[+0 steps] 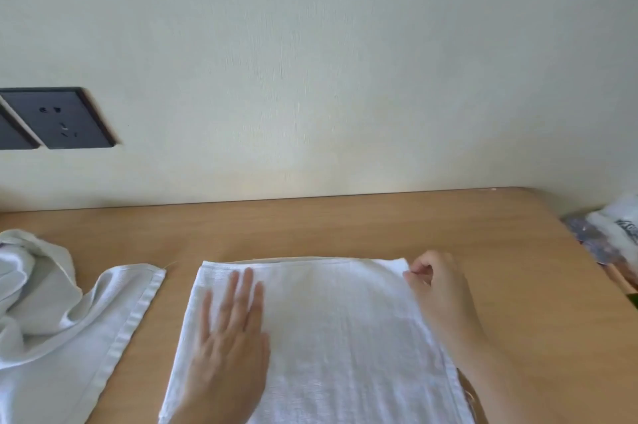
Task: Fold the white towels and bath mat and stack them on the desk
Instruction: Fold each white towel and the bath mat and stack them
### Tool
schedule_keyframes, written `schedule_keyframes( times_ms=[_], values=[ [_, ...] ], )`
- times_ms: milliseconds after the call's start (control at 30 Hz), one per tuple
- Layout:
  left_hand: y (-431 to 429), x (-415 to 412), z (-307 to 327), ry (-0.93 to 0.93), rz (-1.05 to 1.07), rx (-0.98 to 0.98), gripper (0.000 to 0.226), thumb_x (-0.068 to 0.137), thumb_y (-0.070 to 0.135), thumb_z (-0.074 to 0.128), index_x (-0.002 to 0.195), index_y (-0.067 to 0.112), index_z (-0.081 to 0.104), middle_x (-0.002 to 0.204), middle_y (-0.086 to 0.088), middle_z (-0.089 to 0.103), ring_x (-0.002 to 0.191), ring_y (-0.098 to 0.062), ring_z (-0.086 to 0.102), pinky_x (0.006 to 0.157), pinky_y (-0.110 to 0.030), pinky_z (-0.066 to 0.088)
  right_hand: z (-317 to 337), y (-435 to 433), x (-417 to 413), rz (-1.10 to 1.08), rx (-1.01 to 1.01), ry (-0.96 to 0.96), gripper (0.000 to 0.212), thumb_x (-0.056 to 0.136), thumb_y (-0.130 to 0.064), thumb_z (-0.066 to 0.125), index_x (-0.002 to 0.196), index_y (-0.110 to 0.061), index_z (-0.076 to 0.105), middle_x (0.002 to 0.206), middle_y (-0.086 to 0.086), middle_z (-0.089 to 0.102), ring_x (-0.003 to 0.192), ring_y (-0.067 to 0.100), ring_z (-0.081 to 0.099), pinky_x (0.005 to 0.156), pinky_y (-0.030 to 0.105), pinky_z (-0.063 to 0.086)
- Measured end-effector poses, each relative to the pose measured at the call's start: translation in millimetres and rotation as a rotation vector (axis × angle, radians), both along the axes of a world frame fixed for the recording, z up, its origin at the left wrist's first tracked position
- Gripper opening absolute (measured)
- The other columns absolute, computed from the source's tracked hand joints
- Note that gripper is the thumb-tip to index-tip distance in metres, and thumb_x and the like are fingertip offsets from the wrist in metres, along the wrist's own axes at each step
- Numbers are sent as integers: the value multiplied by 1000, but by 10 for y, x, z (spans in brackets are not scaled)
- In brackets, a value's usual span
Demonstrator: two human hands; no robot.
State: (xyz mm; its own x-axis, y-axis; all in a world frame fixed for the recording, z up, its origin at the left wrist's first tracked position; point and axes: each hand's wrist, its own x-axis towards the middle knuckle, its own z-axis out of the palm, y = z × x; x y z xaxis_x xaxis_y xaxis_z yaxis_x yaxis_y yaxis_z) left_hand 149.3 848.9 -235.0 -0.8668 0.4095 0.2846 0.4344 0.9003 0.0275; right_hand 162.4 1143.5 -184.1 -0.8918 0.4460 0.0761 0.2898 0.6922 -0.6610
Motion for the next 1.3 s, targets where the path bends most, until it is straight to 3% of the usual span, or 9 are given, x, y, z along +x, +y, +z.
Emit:
schedule_keyframes(
  times_ms=[167, 333, 467, 633, 733, 833, 1033, 1167, 1300],
  values=[
    [437, -189, -35, -159, -54, 3, 58, 100, 41, 23, 149, 14, 38, 158, -6, 28, 147, -24, 22, 113, -50, 20, 248, -395, 379, 444, -363, -213, 16, 93, -17, 59, 78, -23, 60, 78, -3, 69, 64, 5, 64, 59, 14, 43],
    [448, -186, -132, -186, 4, -12, 59, 101, 46, 14, 155, 23, 20, 162, 1, 17, 149, -18, 11, 116, -47, 13, -16, -85, 313, 87, 251, -68, 30, 86, 6, 55, 94, -23, 59, 93, -13, 55, 88, 11, 52, 72, 23, 45],
    [452, -183, -102, -187, 3, -18, 59, 100, 45, 15, 153, 22, 26, 160, 1, 23, 148, -17, 13, 115, -46, 14, -12, -31, 247, 260, 215, -297, 43, 86, 6, 50, 113, -28, 47, 111, -15, 42, 107, 5, 43, 89, 20, 40],
    [444, -198, -136, -196, 2, -21, 59, 98, 44, 21, 152, 21, 29, 158, -1, 28, 147, -18, 19, 115, -46, 15, 92, 11, 112, 153, -216, -515, 19, 80, -10, 63, 95, -16, 53, 92, -8, 56, 75, 9, 53, 62, 17, 36],
    [443, -201, -155, -201, 4, -25, 60, 99, 45, 17, 152, 21, 30, 159, -1, 27, 147, -18, 19, 115, -47, 16, 120, 5, -2, 183, -187, -577, 9, 83, -21, 58, 80, -15, 52, 70, -1, 52, 62, 13, 45, 57, 25, 33],
    [447, -195, -148, -193, 1, -21, 60, 100, 45, 13, 152, 20, 29, 159, -1, 27, 147, -19, 20, 115, -47, 15, 146, 5, -122, 84, -288, -462, 1, 84, -18, 57, 85, -17, 57, 73, -3, 53, 61, 12, 43, 56, 25, 33],
    [447, -188, -137, -188, 0, -1, 59, 97, 43, 25, 152, 21, 30, 159, 0, 27, 147, -18, 19, 115, -46, 15, 150, 32, -209, -125, -937, -37, 43, 77, 17, 61, 105, -15, 66, 102, 16, 67, 77, 20, 62, 63, 26, 48],
    [447, -187, -150, -192, 6, -12, 59, 97, 42, 25, 151, 21, 31, 159, -1, 27, 147, -19, 21, 114, -47, 17, 25, 44, -179, -334, -694, 141, 41, 78, 15, 58, 106, -14, 64, 104, 4, 63, 92, 17, 60, 71, 27, 49],
    [456, -196, -148, -191, 8, -14, 59, 95, 42, 28, 151, 20, 33, 158, -1, 29, 146, -19, 22, 113, -47, 18, -147, 51, -167, -208, -103, -278, 30, 91, -31, 58, 107, -6, 53, 100, 9, 61, 91, 29, 59, 67, 30, 39]
  ],
)
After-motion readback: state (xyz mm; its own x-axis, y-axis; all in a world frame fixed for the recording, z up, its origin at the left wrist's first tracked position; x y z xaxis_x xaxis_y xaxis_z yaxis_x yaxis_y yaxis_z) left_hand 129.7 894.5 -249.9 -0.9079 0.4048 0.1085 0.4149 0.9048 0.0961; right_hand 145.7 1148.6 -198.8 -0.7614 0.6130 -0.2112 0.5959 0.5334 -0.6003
